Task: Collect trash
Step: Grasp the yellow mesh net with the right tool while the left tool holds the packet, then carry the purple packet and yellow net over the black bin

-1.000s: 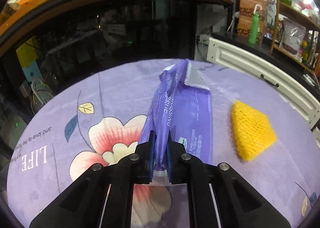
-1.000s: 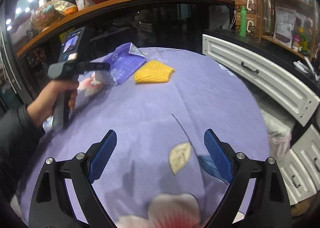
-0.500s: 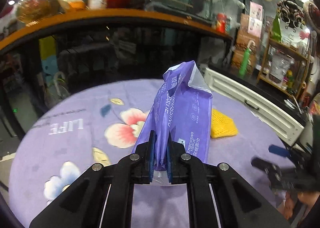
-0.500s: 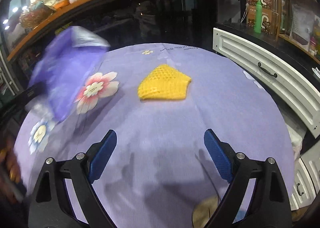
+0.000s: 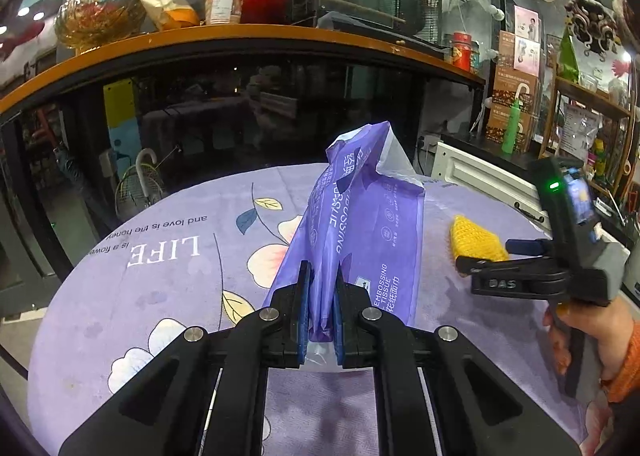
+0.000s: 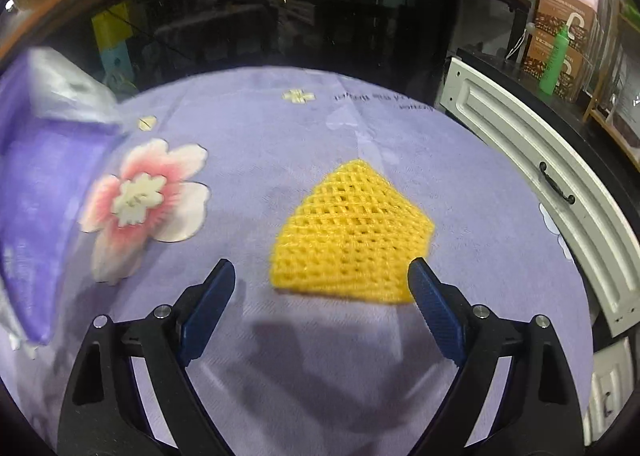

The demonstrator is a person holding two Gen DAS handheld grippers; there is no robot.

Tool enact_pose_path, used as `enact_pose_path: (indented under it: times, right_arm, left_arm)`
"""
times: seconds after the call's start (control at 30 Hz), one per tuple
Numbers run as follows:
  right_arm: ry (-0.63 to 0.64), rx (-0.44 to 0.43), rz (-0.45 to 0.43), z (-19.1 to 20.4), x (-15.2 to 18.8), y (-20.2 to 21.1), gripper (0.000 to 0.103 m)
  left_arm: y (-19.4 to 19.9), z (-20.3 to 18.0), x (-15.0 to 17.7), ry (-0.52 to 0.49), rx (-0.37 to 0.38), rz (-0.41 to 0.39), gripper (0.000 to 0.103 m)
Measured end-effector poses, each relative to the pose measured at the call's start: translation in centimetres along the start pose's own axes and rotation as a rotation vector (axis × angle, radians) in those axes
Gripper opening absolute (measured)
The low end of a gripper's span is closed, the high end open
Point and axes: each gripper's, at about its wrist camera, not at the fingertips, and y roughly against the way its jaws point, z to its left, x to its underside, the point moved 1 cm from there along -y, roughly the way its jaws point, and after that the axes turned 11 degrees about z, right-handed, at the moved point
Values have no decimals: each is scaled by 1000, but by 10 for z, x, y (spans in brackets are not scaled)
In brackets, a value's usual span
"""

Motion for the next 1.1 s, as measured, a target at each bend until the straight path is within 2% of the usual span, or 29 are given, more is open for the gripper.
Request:
enact_pose_path:
  times: [0.03,0.1,0.13,0.17,0.23,0.53,0.77,1.1]
  right_arm:
    - [-5,4,12,-1,-1,-3,61]
    - [-17,7,1,-4,1,-4,52]
    - [-15,1,-9,-5,3,-1,40]
    - [-12,-2,-11,-5,5,1,38]
    - [-14,0,-24,-8,9,5,26]
    - [-24,-71,-119,-22,57,63,24]
    - [-46,-125,-148,-35,126,120,24]
    - [43,-24,-263,-21,220,186,24]
  left_arm:
    - [0,0,0,4,6,1,10]
    - [0,0,1,8,18,5,10]
    - [-1,0,2,5,19,7,10]
    - [-1,-1,3,0,15,8,10]
    - [-3,-3,5,-10,11,11,10]
    - [-1,-7,9,-31,32,2,10]
    - [2,-14,10,-36,31,-3,10]
    - [64,-53,34,-113,113,-33,10]
